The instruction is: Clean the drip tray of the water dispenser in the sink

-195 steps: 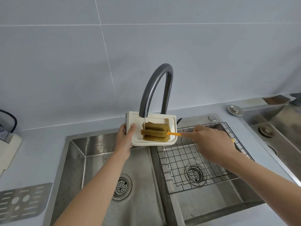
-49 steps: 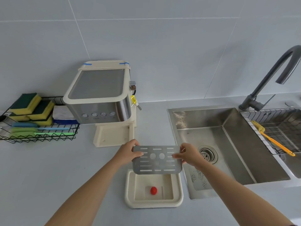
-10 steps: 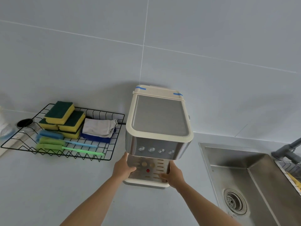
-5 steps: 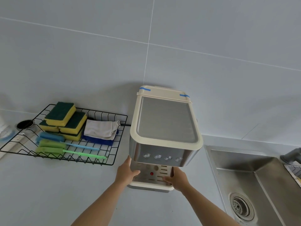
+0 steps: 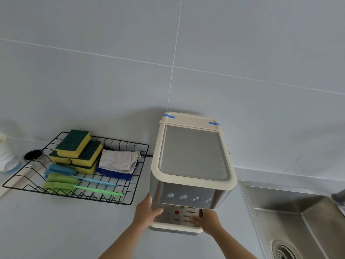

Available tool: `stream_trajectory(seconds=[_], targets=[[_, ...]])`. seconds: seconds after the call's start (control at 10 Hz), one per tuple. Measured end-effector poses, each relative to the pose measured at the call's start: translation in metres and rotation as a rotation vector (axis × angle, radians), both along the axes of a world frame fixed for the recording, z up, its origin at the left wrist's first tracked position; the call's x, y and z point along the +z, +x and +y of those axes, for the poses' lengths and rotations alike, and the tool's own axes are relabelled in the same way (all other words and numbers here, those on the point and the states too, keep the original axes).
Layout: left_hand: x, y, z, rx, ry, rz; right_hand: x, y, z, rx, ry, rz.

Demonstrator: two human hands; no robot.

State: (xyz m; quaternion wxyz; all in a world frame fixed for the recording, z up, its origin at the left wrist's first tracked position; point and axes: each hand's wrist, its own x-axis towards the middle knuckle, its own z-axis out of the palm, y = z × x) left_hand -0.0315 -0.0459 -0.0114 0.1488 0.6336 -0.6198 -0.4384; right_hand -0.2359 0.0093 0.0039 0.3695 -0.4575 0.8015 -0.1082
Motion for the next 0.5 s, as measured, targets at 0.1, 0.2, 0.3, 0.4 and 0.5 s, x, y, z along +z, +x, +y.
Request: stream_trajectory(seconds=[0.1, 0.2, 0.3, 0.4, 0.5], targets=[[0.003, -0.002, 0.000, -0.020, -0.005, -0.015, 0.002, 0.001, 0.000, -0.002, -0.022, -0.011], [0.007, -0.003, 0.000, -0.060, -0.039, -0.046, 0.003, 0.001, 0.001, 0.025, -0.047, -0.011], [0.013, -0.001, 0.001, -0.089, -0.098, -0.091, 0.009, -0.001, 0.005, 0.073, -0.083, 0.033], [0.024, 0.005, 0.003, -0.127, -0.179, -0.102, 0.023, -0.011, 0.011, 0.075, -0.153, 0.053], [0.042, 0.011, 0.004, -0.084, -0.247, -0.059, 0.043, -0.027, 0.012, 0.048, -0.161, 0.100]])
